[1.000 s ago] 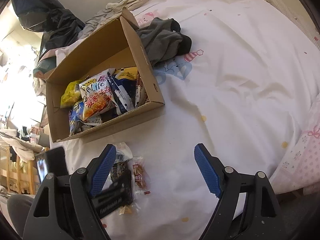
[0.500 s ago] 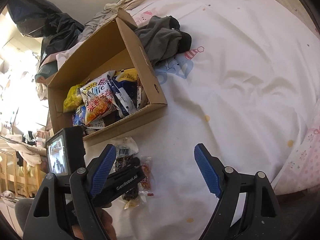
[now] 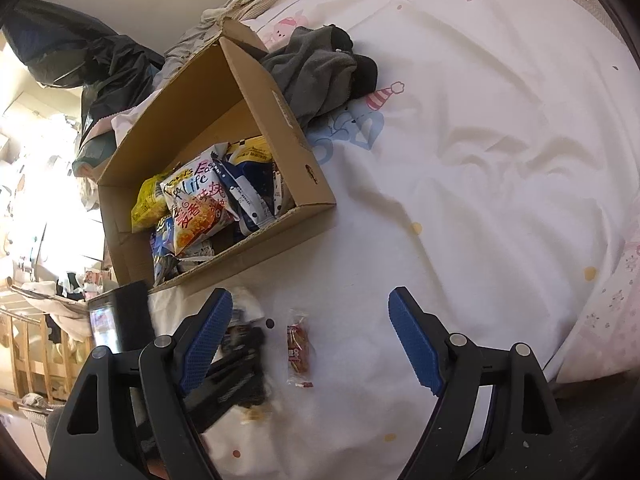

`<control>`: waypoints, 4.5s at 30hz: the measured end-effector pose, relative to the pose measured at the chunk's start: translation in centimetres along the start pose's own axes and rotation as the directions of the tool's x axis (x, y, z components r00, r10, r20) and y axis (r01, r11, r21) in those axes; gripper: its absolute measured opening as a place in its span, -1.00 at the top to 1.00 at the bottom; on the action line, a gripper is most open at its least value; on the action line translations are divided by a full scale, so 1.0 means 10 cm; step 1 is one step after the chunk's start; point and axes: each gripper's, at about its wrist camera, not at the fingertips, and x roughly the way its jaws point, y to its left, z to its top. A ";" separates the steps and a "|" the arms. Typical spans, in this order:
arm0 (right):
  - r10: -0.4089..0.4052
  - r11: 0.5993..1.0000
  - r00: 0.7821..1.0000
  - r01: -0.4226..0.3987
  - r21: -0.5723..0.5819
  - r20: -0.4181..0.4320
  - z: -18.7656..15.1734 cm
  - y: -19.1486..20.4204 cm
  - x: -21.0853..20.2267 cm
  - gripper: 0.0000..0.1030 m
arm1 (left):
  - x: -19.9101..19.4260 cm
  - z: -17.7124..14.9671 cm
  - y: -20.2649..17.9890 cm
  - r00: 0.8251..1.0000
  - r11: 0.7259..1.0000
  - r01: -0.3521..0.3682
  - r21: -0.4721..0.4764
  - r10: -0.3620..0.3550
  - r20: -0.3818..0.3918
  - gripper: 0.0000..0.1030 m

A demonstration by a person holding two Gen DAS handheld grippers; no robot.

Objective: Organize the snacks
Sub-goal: 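Grasp the dark jerky bag with the left gripper while the right grasps the red candy, then carry the jerky bag and red candy over the box with both grippers, then open both grippers to drop the jerky bag and candy into the box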

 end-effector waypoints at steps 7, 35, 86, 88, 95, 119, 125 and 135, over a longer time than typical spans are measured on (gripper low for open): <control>-0.019 0.999 0.999 0.017 -0.037 -0.037 -0.06 0.10 0.11 -0.61 | -0.23 -0.13 0.33 1.000 1.000 0.001 -0.024 0.000 0.030 -0.05; -0.350 0.870 0.906 0.220 -0.440 -0.239 -0.53 0.64 1.09 0.62 | -0.42 -0.39 1.06 0.992 0.988 0.052 -0.145 -0.035 0.121 -0.05; 0.223 0.933 0.960 -0.160 -0.321 0.168 0.74 0.94 0.00 0.63 | -1.56 0.86 1.26 0.858 0.987 0.036 -0.159 0.052 0.512 -0.05; 0.219 0.934 0.961 -0.157 -0.321 0.169 0.81 0.96 0.06 0.63 | -1.53 0.94 1.23 0.856 0.988 0.027 -0.153 0.056 0.514 -0.05; 0.191 0.933 0.969 -0.131 -0.336 0.154 1.02 1.02 0.29 0.63 | -1.35 1.26 1.17 0.862 0.991 0.006 -0.131 0.061 0.503 -0.05; 0.064 0.951 0.997 -0.048 -0.307 0.039 1.08 0.98 0.81 0.61 | -0.85 1.58 1.07 0.886 0.994 -0.056 -0.091 0.091 0.455 -0.15; 0.083 0.953 0.996 -0.070 -0.295 0.029 1.10 0.97 0.80 0.57 | -0.86 1.58 1.10 0.896 0.994 -0.027 -0.102 0.069 0.438 -0.22; 0.164 0.954 0.986 -0.152 -0.260 0.026 1.14 0.95 0.72 0.55 | -1.00 1.47 1.04 0.881 0.997 -0.050 -0.066 0.075 0.467 -0.69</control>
